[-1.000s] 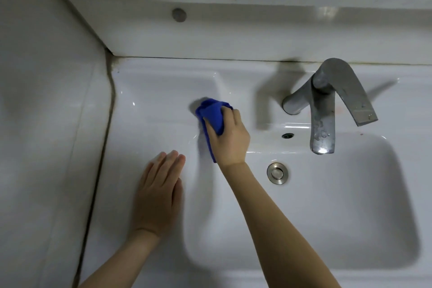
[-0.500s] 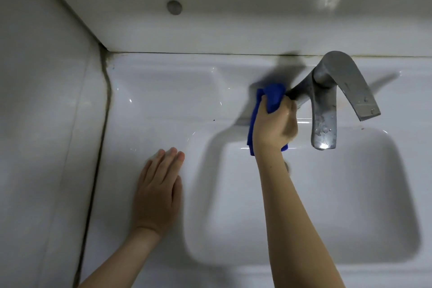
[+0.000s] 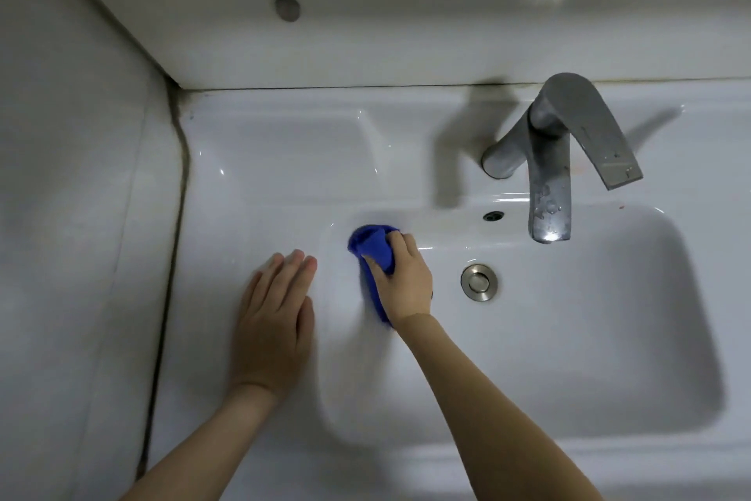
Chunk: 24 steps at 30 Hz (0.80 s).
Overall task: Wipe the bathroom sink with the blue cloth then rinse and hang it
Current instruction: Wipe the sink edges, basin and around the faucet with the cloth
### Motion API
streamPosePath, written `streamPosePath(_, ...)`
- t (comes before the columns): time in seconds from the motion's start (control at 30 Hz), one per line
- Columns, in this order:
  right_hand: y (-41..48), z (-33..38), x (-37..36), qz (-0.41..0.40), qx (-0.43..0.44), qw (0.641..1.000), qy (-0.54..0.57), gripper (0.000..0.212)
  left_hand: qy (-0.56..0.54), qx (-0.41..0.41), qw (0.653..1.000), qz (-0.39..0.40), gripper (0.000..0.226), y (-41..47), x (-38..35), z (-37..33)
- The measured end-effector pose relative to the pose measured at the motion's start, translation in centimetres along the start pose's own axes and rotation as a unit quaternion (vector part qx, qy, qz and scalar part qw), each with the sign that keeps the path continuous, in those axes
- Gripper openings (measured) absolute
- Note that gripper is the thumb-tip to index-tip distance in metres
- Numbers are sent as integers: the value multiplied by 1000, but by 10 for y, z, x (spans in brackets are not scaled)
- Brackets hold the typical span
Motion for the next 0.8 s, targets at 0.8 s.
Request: streamPosePath(0.8,-43,-67,279,-199,-120,954,192,14,-85,-4,996,23,52,94,30,-147)
Point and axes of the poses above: each hand's wrist, its own y-axis towards the middle knuckle, its own x-axis out of the back of the hand, z = x × y, the point moved 3 cm from there along y, towards the middle knuckle, and after that the axes turned 5 degrees about z, right-handed, at the moved point
